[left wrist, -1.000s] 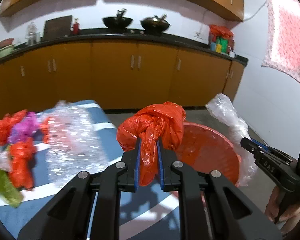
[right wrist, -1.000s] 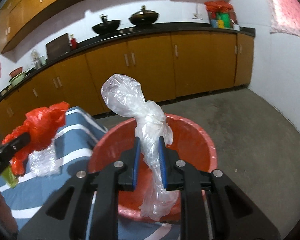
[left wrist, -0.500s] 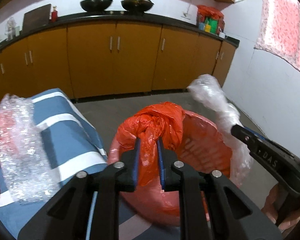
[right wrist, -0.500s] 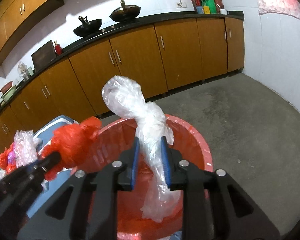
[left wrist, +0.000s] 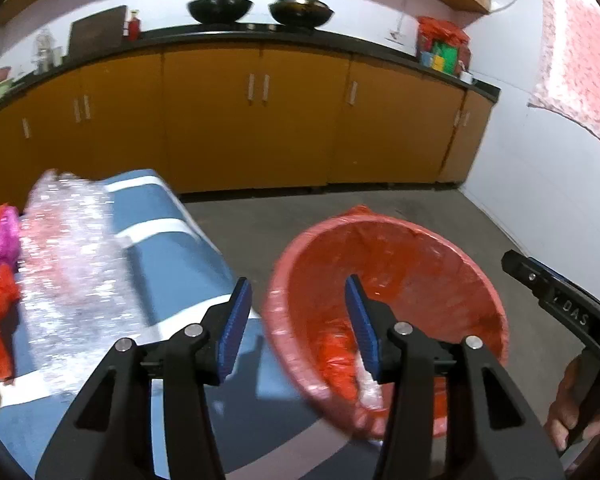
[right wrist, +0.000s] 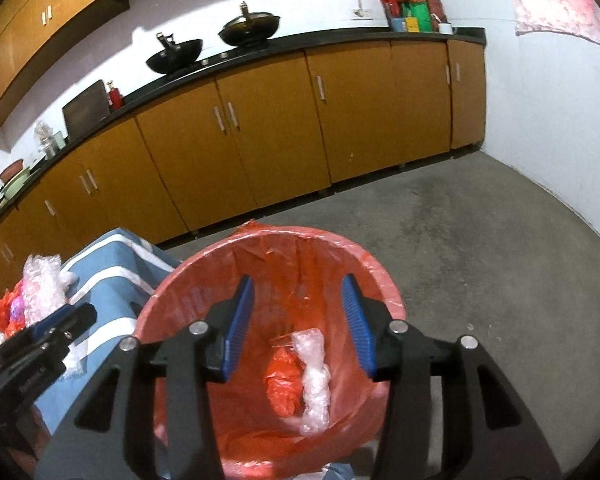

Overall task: Collect trash
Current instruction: 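Carry both bags over the wastebasket and open both grippers to drop them, then return both grippers to the table of bags, then grasp the bubble wrap with the right gripper while the left gripper grasps the green bag, then carry both bags over the wastebasket and open both grippers to drop them, then return both grippers to the table of bags, then grasp a red bag with the right gripper while the left gripper grasps a clear bag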

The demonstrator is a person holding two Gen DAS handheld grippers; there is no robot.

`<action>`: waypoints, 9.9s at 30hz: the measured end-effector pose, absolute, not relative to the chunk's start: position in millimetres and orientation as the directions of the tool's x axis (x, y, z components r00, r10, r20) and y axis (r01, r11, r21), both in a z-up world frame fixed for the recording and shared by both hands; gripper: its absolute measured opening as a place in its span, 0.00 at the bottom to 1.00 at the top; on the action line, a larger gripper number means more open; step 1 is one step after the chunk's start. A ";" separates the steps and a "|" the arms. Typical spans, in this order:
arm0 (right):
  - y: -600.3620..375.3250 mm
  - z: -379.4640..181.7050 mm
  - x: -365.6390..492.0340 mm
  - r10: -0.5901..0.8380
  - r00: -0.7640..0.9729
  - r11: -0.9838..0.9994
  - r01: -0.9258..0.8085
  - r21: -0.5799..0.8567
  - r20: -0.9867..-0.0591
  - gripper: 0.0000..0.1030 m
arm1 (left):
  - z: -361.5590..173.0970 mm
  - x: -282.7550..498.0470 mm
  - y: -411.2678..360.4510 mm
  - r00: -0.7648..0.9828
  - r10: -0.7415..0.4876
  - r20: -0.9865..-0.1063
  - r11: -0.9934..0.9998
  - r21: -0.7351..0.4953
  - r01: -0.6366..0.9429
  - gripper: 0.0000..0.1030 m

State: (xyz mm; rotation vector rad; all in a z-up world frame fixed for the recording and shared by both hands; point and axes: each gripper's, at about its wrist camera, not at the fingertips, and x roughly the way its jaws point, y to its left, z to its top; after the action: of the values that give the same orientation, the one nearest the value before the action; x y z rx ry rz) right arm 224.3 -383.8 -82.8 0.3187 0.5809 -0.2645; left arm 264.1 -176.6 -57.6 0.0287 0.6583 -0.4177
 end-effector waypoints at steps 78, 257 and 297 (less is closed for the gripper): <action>-113.7 -86.6 276.9 0.248 0.753 0.967 -0.225 0.116 -0.609 0.06 | -90.2 200.6 140.0 0.768 0.092 -0.634 0.983 -0.065 -0.171 0.02; -65.7 -109.2 330.7 0.220 0.699 0.964 -0.262 0.042 -0.680 0.14 | -98.6 206.9 157.0 0.740 0.156 -0.654 0.978 -0.001 -0.206 0.71; -169.0 -32.2 240.0 0.225 0.808 0.974 -0.199 0.107 -0.545 0.14 | -21.1 191.6 73.7 0.841 -0.026 -0.541 0.996 -0.084 -0.023 0.10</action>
State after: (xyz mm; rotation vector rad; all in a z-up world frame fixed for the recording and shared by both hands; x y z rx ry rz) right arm 240.0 -169.0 -32.2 0.0453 0.5881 0.2272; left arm 191.6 73.7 -21.1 -0.0884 0.5723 -0.0018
